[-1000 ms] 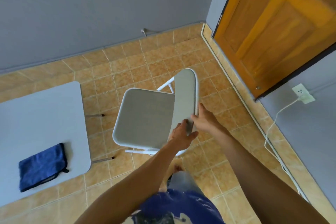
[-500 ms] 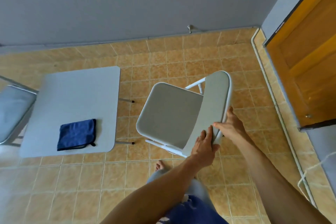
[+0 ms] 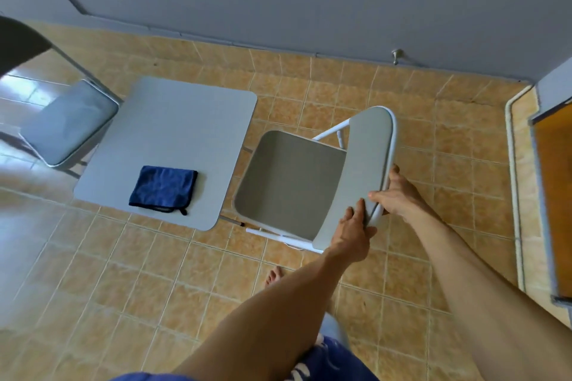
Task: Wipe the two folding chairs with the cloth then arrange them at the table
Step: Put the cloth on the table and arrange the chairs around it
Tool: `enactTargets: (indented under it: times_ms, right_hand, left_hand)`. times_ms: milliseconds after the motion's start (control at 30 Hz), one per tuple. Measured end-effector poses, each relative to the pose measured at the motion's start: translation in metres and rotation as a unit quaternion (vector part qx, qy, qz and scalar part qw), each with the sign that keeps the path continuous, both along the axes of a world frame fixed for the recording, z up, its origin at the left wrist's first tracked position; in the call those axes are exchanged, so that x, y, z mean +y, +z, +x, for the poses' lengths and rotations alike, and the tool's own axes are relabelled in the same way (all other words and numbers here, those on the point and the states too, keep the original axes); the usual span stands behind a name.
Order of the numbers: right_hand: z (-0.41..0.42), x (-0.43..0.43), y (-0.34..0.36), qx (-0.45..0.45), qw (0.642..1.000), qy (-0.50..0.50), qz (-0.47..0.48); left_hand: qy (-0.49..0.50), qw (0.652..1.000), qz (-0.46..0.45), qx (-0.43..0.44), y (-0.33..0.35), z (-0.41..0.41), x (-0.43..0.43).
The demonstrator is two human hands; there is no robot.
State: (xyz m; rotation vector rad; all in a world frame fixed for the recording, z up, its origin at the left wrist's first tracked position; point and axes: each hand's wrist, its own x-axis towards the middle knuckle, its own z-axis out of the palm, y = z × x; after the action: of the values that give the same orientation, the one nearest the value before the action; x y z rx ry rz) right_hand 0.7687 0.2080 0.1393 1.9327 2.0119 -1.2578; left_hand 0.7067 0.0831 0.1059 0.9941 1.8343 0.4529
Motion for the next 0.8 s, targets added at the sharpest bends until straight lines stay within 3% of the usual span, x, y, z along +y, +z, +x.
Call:
enactTargets:
  times_ms: [400, 800]
  right_hand:
    - [-0.037, 0.023, -0.005, -0.024, 0.999, 0.04, 0.001]
    - [-0.045, 0.03, -0.005, 0.013, 0.999, 0.035, 0.022]
  left_hand:
    - [-0.004, 1.0, 0.001, 0.004, -0.001, -0.033, 0.014]
    - [0.019, 0.999, 0.007, 0.035, 0.007, -0.034, 0.023]
